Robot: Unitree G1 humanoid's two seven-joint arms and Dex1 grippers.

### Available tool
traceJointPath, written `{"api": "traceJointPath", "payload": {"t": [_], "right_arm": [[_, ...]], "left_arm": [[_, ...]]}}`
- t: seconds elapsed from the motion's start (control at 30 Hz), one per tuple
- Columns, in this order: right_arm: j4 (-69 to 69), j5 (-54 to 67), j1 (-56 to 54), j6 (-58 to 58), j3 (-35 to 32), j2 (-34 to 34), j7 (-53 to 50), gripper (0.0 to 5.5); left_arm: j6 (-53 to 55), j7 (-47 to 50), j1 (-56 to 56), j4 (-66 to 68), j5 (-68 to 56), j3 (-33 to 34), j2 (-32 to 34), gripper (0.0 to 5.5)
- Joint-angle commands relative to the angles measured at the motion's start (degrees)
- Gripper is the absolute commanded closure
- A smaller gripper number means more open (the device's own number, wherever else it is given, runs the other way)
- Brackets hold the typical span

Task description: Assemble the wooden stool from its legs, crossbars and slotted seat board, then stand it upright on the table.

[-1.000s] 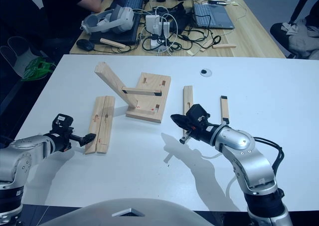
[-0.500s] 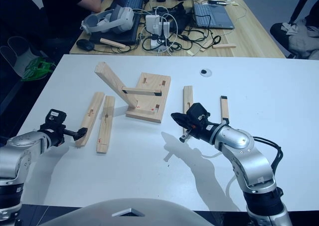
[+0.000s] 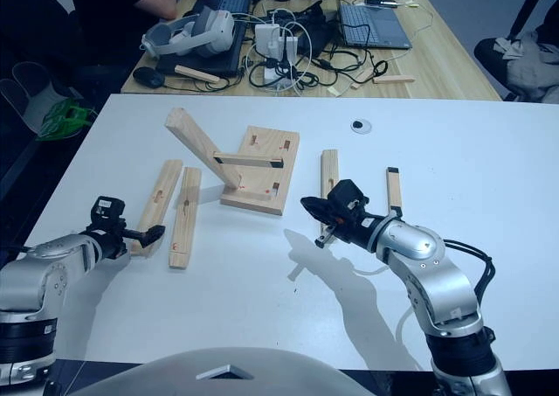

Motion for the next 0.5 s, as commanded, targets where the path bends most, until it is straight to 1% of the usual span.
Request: {"api": "traceJointPath", "payload": {"t": [0.03, 0.07, 0.13, 0.27, 0.3, 0.47, 0.5], "right_arm": [[0.3, -0.3, -1.2, -0.3, 0.2, -0.5, 0.1, 5.5], [0.4, -0.3, -1.3, -0.3, 0.2, -0.6, 0.1, 5.5], [0.5, -0.5, -1.4, -0.5, 0.3, -0.7, 0.1, 5.5], [1.0, -0.7, -1.8, -0.7, 0.6, -0.9, 0.4, 5.5], [1.2, -0.7, -1.9, -0.8, 0.6, -1.0, 0.4, 5.5], [2.3, -1.4, -2.7, -1.7, 1.3, -1.3, 0.6, 5.5], [2.5, -1.7, -2.9, -1.9, 1.4, -1.3, 0.7, 5.5]], "left_arm": [[-0.8, -0.7, 0.8, 1.5, 1.4, -1.1, 1.8, 0.11], [-0.6, -0.6, 0.8, 2.0, 1.7, -1.0, 1.8, 0.11], [-0.1, -0.2, 0.7, 3.0, 2.3, -1.1, 2.0, 0.37], [0.0, -0.6, 1.0, 4.2, 1.9, -1.0, 1.5, 1.05], [0.0, -1.1, 1.1, 4.0, 1.3, -0.9, 1.1, 1.15], [1.9, -5.7, 3.6, 0.9, -1.9, -3.7, 1.7, 2.05], [1.6, -6.2, 3.9, 1.3, -1.8, -4.0, 1.9, 2.16]]}}
